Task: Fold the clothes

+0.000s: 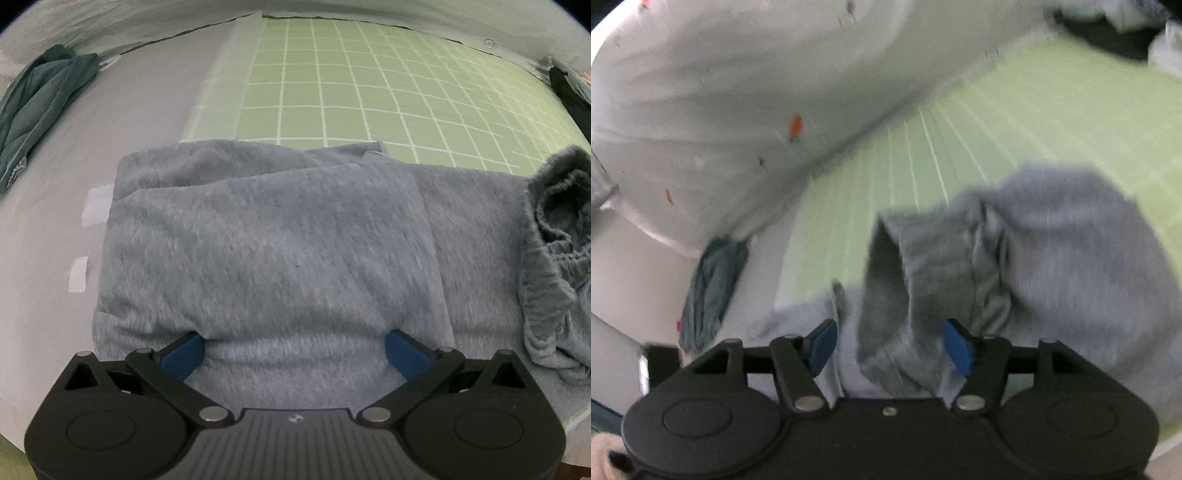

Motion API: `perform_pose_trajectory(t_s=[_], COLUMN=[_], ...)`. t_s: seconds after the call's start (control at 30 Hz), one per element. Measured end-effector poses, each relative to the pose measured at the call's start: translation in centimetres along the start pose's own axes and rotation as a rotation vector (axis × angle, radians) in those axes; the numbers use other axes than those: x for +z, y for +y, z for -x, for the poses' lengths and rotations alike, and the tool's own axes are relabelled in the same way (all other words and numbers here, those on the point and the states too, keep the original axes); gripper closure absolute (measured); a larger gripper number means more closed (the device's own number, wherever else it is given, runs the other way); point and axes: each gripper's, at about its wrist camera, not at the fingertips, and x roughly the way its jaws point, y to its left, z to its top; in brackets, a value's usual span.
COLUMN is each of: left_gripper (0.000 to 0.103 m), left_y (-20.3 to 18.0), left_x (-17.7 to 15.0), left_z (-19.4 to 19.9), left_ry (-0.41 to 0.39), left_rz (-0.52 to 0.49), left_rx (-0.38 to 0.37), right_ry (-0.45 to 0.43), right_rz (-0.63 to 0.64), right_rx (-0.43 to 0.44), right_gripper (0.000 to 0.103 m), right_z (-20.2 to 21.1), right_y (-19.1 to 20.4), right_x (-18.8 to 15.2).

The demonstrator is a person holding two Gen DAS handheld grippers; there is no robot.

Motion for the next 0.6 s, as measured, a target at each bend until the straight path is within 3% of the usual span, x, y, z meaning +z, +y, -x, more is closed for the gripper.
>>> perform_pose_trajectory(t_s=[0.1, 0.2, 0.3, 0.37, 0.4, 0.5, 0.6], left_gripper=[0.000, 0.000, 0.000, 0.000, 0.000, 0.000, 0.000], left_y=[0.2, 0.2, 0.2, 0.1, 0.2, 0.7, 1.6], left_x=[0.2, 0.2, 0.3, 0.3, 0.2, -0.1, -0.5], left_z=[-0.3, -0.2, 0.0, 0.4, 0.7, 1.6, 2.4], left_ry=[0.002, 0.003, 0.013, 0.014, 0.005, -0.028, -0.061], left_rz=[-0.009, -0.012, -0.019, -0.037, -0.045, -0.067, -0.067], left_rx=[-0.004, -0.007, -0.011, -0.017, -0.016, 0.001, 0.019], right_ry=[-0.064, -0.036, 0.012, 0.056, 0.064, 0.026, 0.000], right_rz=[0.043, 0.130, 0.169, 0.237, 0.275, 0.324, 0.361], right_rx=[-0.090, -0.196, -0.219, -0.249, -0.255, -0.216, -0.125], right_gripper=[0.029, 0.029, 0.029, 0.061, 0.062, 0.084, 0.088], right_z=[0.3, -1.8, -3.6, -5.2, -6.0, -5.1, -2.7], right_y=[0.3, 0.7, 0.7, 1.1, 1.4, 2.7, 4.3], right_x=[0.7, 1.2, 1.0, 0.4, 0.4, 0.4, 0.3])
